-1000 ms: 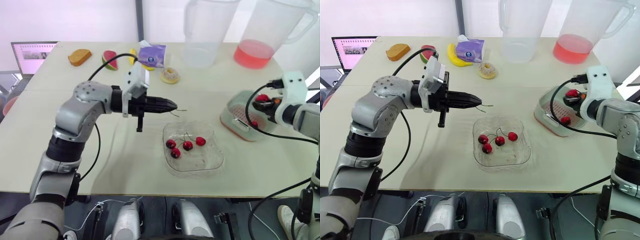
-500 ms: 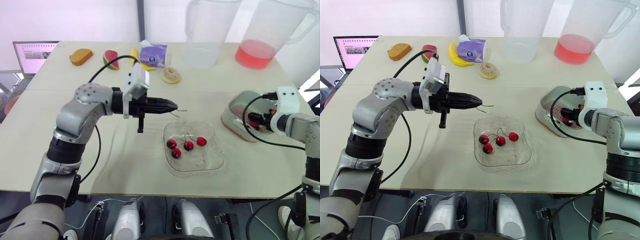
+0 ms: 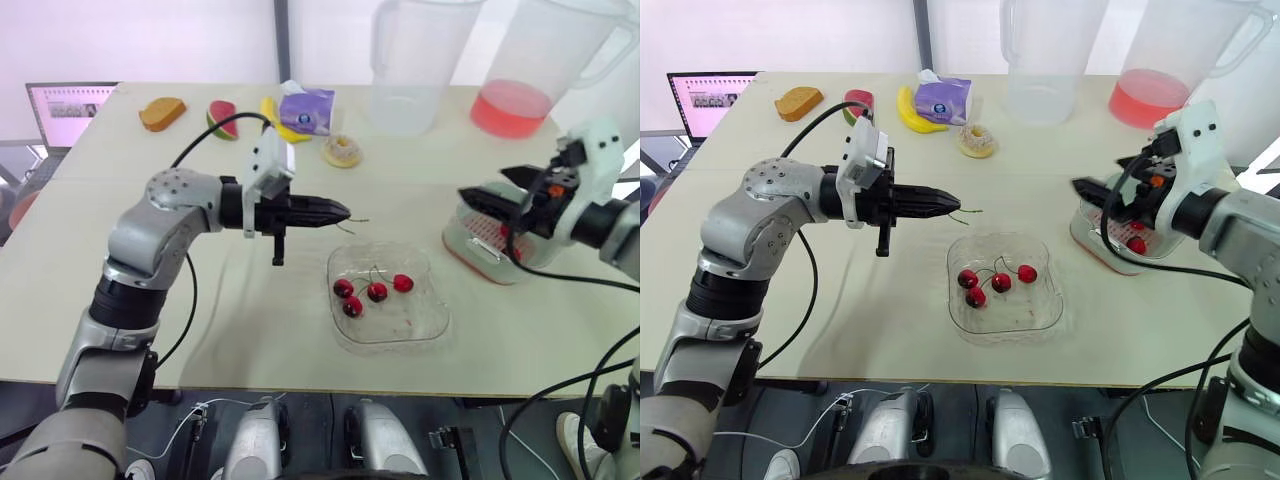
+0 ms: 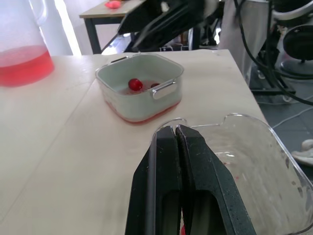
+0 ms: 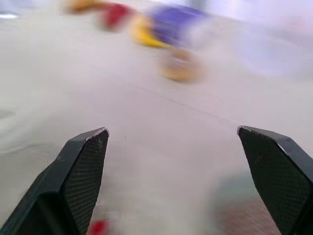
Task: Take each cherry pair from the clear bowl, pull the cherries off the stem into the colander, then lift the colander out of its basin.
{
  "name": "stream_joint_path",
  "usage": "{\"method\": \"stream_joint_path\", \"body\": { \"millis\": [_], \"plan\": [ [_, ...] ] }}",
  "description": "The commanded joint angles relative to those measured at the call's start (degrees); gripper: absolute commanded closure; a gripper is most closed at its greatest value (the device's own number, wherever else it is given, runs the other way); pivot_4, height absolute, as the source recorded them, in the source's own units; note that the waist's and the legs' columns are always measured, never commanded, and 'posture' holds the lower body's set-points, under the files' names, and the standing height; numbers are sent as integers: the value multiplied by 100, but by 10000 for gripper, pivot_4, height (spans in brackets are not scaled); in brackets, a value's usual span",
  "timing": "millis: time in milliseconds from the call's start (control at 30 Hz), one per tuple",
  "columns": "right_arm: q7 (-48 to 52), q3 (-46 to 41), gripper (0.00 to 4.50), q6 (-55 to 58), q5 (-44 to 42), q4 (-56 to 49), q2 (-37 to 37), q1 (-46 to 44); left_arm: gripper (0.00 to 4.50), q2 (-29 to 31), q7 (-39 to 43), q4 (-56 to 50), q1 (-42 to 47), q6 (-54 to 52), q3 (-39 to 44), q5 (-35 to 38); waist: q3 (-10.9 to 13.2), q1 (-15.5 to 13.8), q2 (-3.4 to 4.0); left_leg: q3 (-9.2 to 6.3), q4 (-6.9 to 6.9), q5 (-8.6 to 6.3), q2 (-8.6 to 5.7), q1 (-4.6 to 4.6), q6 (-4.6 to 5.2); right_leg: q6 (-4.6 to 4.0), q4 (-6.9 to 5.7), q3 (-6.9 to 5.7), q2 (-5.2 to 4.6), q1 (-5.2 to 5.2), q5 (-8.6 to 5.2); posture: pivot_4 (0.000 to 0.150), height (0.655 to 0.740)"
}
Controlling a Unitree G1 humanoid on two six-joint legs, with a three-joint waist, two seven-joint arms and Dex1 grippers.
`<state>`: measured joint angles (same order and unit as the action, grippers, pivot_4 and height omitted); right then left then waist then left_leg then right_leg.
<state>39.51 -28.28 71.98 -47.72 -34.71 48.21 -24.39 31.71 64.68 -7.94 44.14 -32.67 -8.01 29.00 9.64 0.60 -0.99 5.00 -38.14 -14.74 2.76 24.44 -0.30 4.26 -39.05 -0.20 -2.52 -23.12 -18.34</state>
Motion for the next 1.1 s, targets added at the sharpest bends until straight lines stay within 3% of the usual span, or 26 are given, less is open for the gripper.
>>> {"method": "stream_joint_path", "body": {
  "millis": [33,233,467,700,1100],
  "plan": [
    [636,288,154,-564,-238,-430,243,372,45000,107,-294,-284,-133,-190,206,15,0,8,-1,0,-3,-1,0,0,1,0,0,0,-2,1,0,1500,7400],
    [960,1289,154,-1903,686,-264,580,885,45000,202,-1357,-556,-622,-897,712,35,1,25,-2,-1,-5,-1,1,-2,2,1,-1,1,-2,1,0,1500,7400],
    [1253,1530,154,-2635,812,-170,578,893,45000,568,-2913,228,-1301,-1536,1792,-487,2,19,-5,-3,-5,1,6,-5,-2,1,-5,1,-3,-2,0,1500,7400],
    [1320,1643,154,-2898,723,-188,510,831,45000,527,-3040,1195,-2088,-996,2485,-459,1,-8,-10,-1,-7,0,2,-4,-1,0,-3,-4,-18,2,0,1500,7400],
    [1156,1681,154,-2774,451,-255,534,687,45000,299,-3032,1827,-2160,-1141,2751,-138,-1,5,-18,-2,-6,0,4,-5,-1,0,-4,-7,-21,3,1,1500,7400]
  ]
}}
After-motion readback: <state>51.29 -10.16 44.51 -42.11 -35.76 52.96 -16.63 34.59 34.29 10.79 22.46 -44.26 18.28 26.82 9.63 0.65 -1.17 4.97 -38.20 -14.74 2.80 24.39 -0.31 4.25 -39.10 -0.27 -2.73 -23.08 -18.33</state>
